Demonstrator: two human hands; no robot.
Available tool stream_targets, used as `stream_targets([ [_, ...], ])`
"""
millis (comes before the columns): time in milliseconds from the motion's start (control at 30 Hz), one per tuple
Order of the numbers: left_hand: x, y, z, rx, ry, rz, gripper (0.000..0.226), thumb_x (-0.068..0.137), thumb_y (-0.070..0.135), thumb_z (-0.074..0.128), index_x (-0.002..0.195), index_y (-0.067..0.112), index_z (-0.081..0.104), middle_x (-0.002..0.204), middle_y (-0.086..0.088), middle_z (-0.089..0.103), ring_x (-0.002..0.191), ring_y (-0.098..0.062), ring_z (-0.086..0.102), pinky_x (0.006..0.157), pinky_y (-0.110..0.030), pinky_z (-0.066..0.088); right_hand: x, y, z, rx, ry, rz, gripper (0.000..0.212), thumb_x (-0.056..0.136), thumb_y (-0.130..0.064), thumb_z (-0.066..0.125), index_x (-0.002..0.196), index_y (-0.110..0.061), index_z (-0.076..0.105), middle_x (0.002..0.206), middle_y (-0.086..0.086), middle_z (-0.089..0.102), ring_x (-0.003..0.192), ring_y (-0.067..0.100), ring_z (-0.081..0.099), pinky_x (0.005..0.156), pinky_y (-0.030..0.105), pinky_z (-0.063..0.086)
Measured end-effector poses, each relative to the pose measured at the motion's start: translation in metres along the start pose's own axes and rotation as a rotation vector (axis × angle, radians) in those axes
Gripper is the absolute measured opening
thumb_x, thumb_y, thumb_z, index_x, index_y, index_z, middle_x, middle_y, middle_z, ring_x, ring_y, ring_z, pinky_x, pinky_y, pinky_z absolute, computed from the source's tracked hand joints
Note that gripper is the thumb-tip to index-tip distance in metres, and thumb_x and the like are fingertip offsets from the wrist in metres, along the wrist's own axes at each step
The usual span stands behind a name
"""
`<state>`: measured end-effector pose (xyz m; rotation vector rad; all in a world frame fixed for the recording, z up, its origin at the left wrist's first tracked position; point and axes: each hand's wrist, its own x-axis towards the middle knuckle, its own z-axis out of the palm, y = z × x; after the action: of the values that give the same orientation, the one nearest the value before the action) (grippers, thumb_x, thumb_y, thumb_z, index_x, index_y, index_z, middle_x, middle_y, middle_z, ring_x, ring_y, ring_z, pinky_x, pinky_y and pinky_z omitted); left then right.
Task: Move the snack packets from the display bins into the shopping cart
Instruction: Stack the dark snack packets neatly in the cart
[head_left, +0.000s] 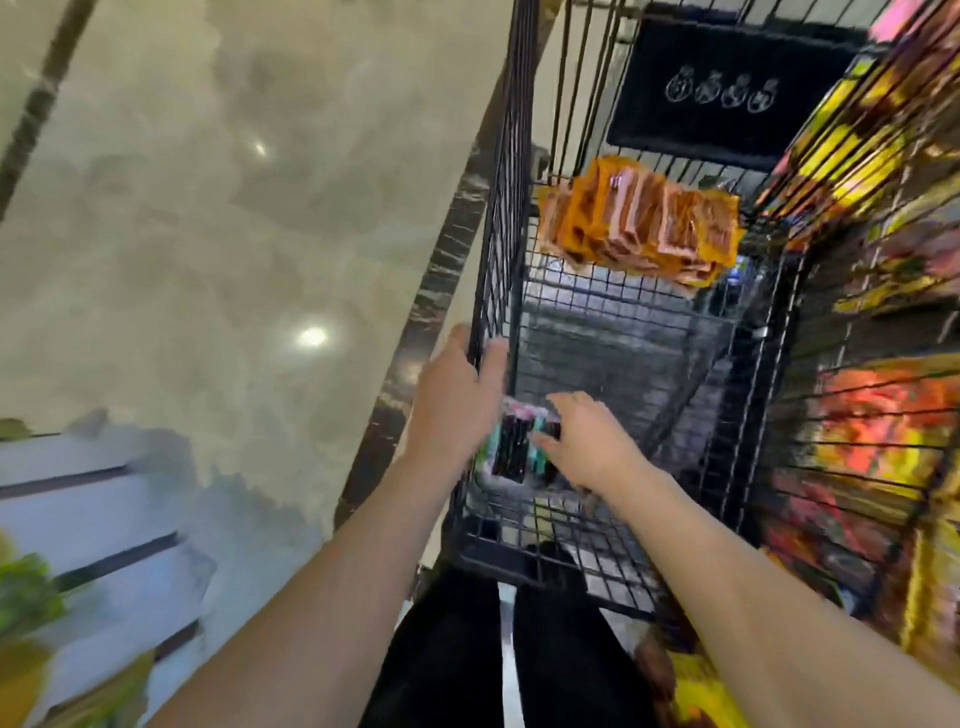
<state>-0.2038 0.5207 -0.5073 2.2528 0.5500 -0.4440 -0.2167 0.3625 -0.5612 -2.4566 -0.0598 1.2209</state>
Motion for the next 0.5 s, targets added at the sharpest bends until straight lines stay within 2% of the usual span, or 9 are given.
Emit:
stream_targets([
  [100, 0.003, -0.013, 0.008, -0.067, 0.063, 0.058, 0.041, 0.107, 0.055, 0.046, 0.132, 0.028, 0.065, 0.101, 0.008, 0.077, 0.088, -0.006, 0.074, 0.084, -0.043, 0.065, 0.036, 0.003, 0.018, 0.077, -0.017, 0.010, 0.068, 0.099, -0.044, 0.065, 0.154, -0.013, 0.041, 0.154, 0.016, 0.046, 0.140, 0.036, 0.043, 0.114, 0.044, 0.041],
  [200, 0.006, -0.019, 0.010, -0.117, 0.092, 0.092, 0.032, 0.105, 0.053, 0.048, 0.113, 0.032, 0.070, 0.077, 0.006, 0.073, 0.073, -0.006, 0.071, 0.069, -0.045, 0.066, 0.054, 0.007, 0.039, 0.060, -0.031, -0.009, 0.072, 0.097, -0.048, 0.066, 0.155, -0.017, 0.038, 0.154, 0.011, 0.039, 0.142, 0.033, 0.033, 0.116, 0.047, 0.034],
  [333, 0.010, -0.021, 0.008, -0.135, 0.102, 0.085, 0.034, 0.099, 0.056, 0.043, 0.113, 0.040, 0.069, 0.073, 0.003, 0.073, 0.068, -0.008, 0.071, 0.064, -0.046, 0.065, 0.063, 0.011, 0.057, 0.140, 0.066, -0.033, 0.060, 0.090, -0.044, 0.075, 0.142, -0.027, 0.051, 0.123, -0.004, 0.040, 0.119, 0.018, 0.033, 0.113, 0.049, 0.038],
  [433, 0.013, -0.020, 0.008, -0.141, 0.107, 0.081, 0.026, 0.100, 0.047, 0.046, 0.112, 0.042, 0.069, 0.072, 0.000, 0.074, 0.066, -0.012, 0.071, 0.063, -0.048, 0.064, 0.064, 0.016, 0.060, 0.151, 0.134, -0.060, 0.039, 0.089, -0.038, 0.077, 0.123, -0.029, 0.060, 0.118, -0.005, 0.044, 0.116, 0.020, 0.037, 0.107, 0.047, 0.041],
  [500, 0.014, -0.020, 0.008, -0.147, 0.115, 0.076, 0.026, 0.100, 0.045, 0.046, 0.112, 0.040, 0.069, 0.072, 0.000, 0.074, 0.067, -0.013, 0.072, 0.062, -0.048, 0.064, 0.062, 0.019, 0.061, 0.153, 0.154, -0.093, 0.029, 0.089, -0.036, 0.077, 0.110, -0.032, 0.058, 0.113, -0.006, 0.045, 0.112, 0.019, 0.038, 0.102, 0.044, 0.042],
])
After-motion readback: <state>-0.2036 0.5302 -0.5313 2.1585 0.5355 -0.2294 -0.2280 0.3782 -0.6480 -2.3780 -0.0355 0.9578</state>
